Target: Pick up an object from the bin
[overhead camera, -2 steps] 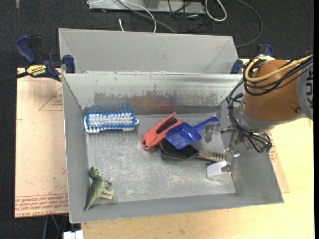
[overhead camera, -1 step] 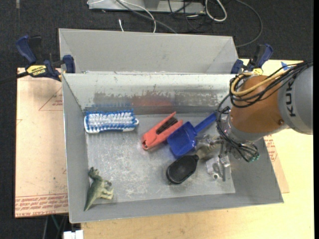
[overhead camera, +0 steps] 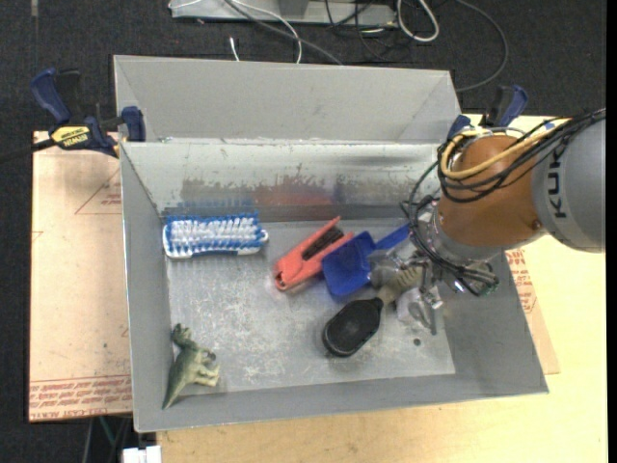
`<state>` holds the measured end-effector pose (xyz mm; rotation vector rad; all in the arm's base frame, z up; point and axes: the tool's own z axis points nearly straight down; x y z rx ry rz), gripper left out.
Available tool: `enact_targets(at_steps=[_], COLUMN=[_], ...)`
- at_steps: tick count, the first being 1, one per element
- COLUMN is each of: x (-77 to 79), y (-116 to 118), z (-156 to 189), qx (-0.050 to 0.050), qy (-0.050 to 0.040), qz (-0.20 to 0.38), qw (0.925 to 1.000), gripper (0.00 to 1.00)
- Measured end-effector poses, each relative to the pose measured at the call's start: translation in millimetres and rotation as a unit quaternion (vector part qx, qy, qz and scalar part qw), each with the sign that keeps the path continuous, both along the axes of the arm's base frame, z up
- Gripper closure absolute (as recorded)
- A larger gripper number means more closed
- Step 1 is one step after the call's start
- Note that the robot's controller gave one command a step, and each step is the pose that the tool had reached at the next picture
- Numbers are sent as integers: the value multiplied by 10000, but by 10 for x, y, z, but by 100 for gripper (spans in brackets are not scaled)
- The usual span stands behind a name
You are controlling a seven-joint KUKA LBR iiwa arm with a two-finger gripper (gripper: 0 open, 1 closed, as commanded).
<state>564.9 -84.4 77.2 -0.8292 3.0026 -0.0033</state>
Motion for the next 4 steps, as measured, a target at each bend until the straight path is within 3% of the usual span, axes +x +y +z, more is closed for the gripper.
enact_targets(at_steps=[1, 2, 3, 4], x=[-115, -245, -106, -358], y=[311, 320, 270, 568], z=[-72, -68, 473, -55], qx=[49, 36, 28, 49], qy=[145, 86, 50, 150], qz=[-770, -688, 97, -534], qw=[9969, 9976, 9999, 9984], gripper=[0, 0, 0, 0])
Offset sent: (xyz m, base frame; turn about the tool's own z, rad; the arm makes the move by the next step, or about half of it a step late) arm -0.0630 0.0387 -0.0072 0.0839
